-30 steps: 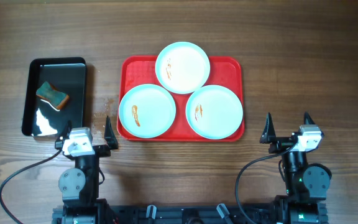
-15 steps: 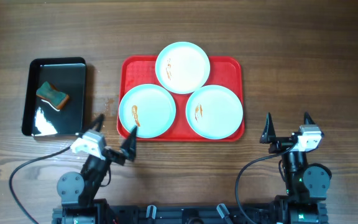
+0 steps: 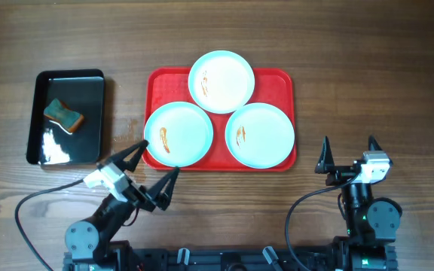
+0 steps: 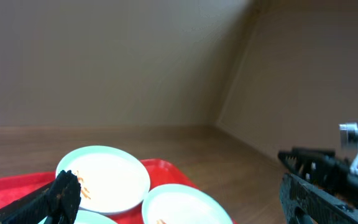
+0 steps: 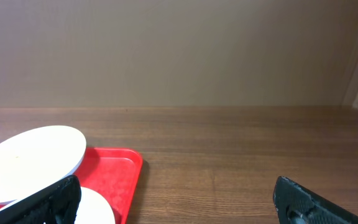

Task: Clean dirty plates on tray and stack at the side
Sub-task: 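Move the left gripper over the black tray toward the green sponge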

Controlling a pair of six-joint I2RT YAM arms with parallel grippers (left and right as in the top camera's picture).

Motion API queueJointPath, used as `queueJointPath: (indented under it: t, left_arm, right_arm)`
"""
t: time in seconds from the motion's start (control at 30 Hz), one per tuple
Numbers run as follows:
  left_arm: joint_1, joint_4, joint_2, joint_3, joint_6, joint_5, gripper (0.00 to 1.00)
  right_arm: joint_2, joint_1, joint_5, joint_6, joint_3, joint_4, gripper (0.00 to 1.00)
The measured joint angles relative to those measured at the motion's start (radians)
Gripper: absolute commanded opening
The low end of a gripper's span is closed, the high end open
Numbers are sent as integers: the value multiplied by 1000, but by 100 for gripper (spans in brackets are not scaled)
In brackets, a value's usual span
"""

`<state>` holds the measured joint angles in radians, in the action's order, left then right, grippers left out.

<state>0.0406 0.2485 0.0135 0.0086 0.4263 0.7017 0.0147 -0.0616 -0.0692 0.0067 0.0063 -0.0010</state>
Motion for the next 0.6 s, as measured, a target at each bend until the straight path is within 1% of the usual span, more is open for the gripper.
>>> queueJointPath:
  t: [0.13, 0.27, 0.3, 0.33, 0.37, 0.4, 0.5, 0.57, 0.6]
  left_arm:
    - [0, -16, 1, 7, 42, -65, 100]
    - [0, -176, 51, 95, 42, -152, 100]
    - [0, -196, 57, 107, 36, -156, 100]
    - [0, -332, 142, 219, 19, -190, 100]
    - [0, -371, 174, 251, 2, -208, 100]
    - [0, -511, 232, 332, -5, -247, 100]
    - [0, -783, 471, 561, -34, -396, 100]
    - [0, -940, 644, 725, -48, -482, 100]
    - [0, -976, 710, 787, -51, -507, 100]
  right_arm:
    - [0, 0, 0, 0, 0, 0, 100]
    - [0, 0, 0, 0, 0, 0, 100]
    - [0, 0, 0, 0, 0, 0, 100]
    - [0, 0, 0, 0, 0, 0, 100]
    - [0, 0, 0, 0, 0, 0, 100]
    - [0, 0, 0, 0, 0, 0, 100]
    - [-1, 0, 0, 0, 0, 0, 100]
    - [-1, 0, 0, 0, 0, 0, 100]
    - [-1, 0, 0, 0, 0, 0, 100]
